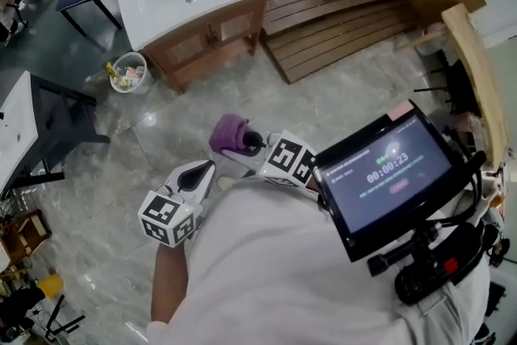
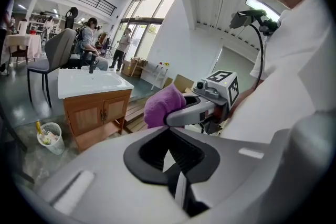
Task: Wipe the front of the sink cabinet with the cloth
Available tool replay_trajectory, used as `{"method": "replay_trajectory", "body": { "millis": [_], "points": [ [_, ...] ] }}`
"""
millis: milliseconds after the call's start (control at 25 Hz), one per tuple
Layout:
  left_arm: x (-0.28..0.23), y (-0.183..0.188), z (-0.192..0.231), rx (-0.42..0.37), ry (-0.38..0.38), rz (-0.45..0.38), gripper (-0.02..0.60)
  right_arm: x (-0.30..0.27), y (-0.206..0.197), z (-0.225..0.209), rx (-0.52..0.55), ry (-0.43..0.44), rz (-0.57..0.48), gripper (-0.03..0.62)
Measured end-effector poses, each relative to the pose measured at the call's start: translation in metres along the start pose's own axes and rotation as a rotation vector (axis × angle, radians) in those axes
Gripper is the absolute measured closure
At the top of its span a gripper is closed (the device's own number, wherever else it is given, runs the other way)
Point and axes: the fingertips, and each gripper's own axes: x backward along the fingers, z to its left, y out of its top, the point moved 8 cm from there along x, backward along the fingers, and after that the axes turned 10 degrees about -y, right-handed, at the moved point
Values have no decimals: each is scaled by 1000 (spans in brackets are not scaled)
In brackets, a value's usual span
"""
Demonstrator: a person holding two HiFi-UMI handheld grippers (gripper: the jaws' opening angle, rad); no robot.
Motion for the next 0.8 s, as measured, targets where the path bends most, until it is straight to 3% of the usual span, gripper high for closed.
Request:
{"method": "replay_trajectory", "body": {
  "millis": [800],
  "points": [
    [25, 1, -2, 11, 16, -6, 577, -21, 12, 22, 53, 47, -16, 522]
  ]
}}
